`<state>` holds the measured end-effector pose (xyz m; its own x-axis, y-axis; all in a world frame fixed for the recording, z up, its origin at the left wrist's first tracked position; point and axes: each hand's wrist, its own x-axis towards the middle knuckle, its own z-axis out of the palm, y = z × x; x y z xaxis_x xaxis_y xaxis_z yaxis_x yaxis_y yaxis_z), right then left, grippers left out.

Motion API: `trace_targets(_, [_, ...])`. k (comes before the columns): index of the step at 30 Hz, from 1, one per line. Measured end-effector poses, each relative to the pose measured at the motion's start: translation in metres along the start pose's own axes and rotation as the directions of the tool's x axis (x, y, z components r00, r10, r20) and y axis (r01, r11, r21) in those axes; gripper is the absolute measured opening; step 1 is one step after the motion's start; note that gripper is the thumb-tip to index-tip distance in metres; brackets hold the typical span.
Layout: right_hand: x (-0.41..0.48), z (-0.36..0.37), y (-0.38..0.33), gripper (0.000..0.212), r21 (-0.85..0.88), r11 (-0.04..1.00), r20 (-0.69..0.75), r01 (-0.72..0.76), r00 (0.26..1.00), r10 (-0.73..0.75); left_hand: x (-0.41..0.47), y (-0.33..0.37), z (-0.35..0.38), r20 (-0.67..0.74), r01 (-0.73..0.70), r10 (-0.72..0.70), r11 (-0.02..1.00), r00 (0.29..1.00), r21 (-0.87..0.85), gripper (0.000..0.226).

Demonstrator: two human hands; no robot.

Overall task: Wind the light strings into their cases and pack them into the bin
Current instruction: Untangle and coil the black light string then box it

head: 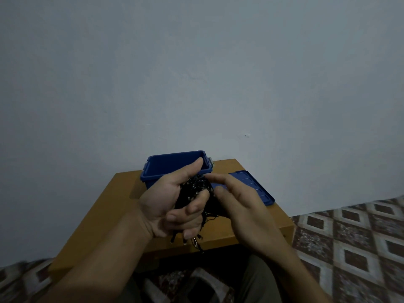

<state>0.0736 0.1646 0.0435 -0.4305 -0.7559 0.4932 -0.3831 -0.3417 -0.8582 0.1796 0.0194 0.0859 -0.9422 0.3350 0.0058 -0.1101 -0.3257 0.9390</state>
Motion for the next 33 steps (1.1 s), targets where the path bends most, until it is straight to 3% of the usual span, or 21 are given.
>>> trace_targets(2, [0.002, 0.001, -0.006, 0.035, 0.058, 0.998, 0.048, -0.007, 0.999, 0.004, -0.004, 0.003, -0.002, -0.010, -0.012, 0.012, 1.000, 1.000, 0.003, 0.072])
trace_targets(6, [0.012, 0.000, -0.011, 0.048, -0.085, 0.996, 0.161, 0.031, 0.987, -0.017, -0.008, 0.009, -0.005, -0.027, -0.031, 0.032, 0.999, 0.999, 0.020, 0.071])
trace_targets(15, [0.030, -0.001, -0.016, 0.032, -0.169, 0.982, 0.165, 0.086, 0.985, -0.058, -0.011, 0.012, -0.008, -0.049, -0.047, 0.048, 0.999, 0.998, 0.024, 0.076])
trace_targets(24, [0.046, 0.002, -0.028, 0.049, -0.190, 0.980, 0.268, 0.049, 0.963, 0.004, -0.010, 0.021, 0.000, -0.269, -0.059, 0.085, 0.993, 0.959, 0.104, 0.077])
trace_targets(33, [0.055, 0.008, -0.030, 0.030, -0.145, 0.989, 0.263, 0.033, 0.965, 0.006, -0.017, 0.022, -0.003, -0.356, -0.086, 0.132, 0.986, 0.925, 0.143, 0.083])
